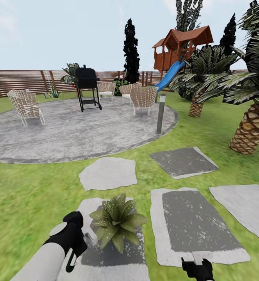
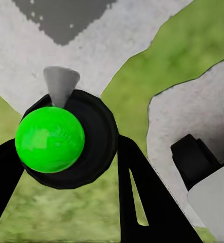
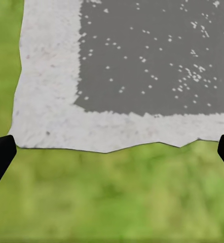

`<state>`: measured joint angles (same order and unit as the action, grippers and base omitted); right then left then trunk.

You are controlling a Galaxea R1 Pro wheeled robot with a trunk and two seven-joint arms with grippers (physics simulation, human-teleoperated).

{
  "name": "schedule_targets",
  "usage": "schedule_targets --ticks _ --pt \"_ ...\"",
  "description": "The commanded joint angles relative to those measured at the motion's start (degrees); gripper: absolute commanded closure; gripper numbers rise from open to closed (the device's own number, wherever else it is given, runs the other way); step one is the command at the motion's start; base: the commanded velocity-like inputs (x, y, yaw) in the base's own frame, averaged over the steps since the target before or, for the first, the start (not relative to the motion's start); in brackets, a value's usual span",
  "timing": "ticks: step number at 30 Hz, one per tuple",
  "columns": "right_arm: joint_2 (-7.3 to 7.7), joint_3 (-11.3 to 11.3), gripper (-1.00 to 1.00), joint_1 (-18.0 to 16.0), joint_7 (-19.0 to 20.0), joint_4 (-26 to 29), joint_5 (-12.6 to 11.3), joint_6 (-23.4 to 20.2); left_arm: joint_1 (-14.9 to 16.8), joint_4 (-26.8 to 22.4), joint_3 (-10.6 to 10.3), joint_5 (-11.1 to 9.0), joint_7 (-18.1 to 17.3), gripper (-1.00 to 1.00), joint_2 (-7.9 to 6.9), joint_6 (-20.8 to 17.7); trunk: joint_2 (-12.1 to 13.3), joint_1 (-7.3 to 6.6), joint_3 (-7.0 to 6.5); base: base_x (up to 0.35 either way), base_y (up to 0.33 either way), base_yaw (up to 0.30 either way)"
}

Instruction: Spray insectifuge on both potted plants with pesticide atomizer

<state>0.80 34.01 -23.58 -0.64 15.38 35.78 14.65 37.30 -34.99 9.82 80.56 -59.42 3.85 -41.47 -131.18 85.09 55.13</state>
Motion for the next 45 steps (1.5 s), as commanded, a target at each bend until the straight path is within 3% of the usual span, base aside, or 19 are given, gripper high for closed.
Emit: schedule_targets --ticks 1,5,14,17,20,23,39,43,45 --pt "-0.03 0.44 -1.00 -0.06 -0.07 -0.09 0.60 0.29 0.12 -0.07 0.41 0.37 -0.68 1.00 -0.57 -0.37 -0.02 -0.01 0.05 0.000 0.000 0.000" --pt "-0.01 0.44 -1.00 -0.06 -0.12 -0.09 0.60 0.29 0.49 -0.16 0.39 0.55 -2.89 1.00 -2.73 -0.36 -0.02 -0.01 0.05 0.000 0.000 0.006" --pt "-0.08 0.44 -1.00 -0.06 -0.15 -0.08 0.60 0.33 1.74 -0.25 0.38 0.49 -3.46 1.00 -2.36 -0.43 -0.02 -0.01 0.05 0.019 0.000 0.200" --pt "-0.02 0.44 -1.00 -0.06 -0.15 -0.02 0.60 0.37 3.82 -0.25 0.19 0.67 -6.55 1.00 -2.41 -0.41 -0.02 -0.01 0.05 0.286 -0.011 0.013" --pt "0.71 0.45 -1.00 -0.06 -0.15 -0.05 0.60 0.33 4.14 -0.25 -2.22 3.48 -9.59 1.00 -2.19 -0.44 -0.02 -0.01 0.05 0.280 -0.123 0.002" --pt "0.91 0.44 -1.00 -0.06 -0.15 -0.08 0.60 0.30 4.16 -0.25 -2.69 4.49 -10.89 1.00 -2.05 -0.45 -0.02 -0.01 0.05 0.145 -0.230 0.000" --pt "0.87 0.40 -1.00 -0.06 -0.15 -0.09 0.60 0.29 5.42 -0.34 -2.79 4.89 -11.42 1.00 -2.87 -0.45 -0.02 -0.01 0.10 0.099 -0.224 0.046" --pt "0.87 0.44 -1.00 -0.06 -0.15 -0.09 0.58 0.32 5.44 -0.34 -2.80 7.54 -11.81 1.00 -2.84 -0.36 -0.02 -0.01 0.13 0.015 -0.008 0.079" --pt "0.93 0.44 -1.00 -0.06 -0.15 -0.09 0.60 0.31 5.50 -0.39 -2.83 9.50 -14.50 1.00 -2.91 -0.07 -0.02 -0.01 0.13 0.002 -0.001 0.011"
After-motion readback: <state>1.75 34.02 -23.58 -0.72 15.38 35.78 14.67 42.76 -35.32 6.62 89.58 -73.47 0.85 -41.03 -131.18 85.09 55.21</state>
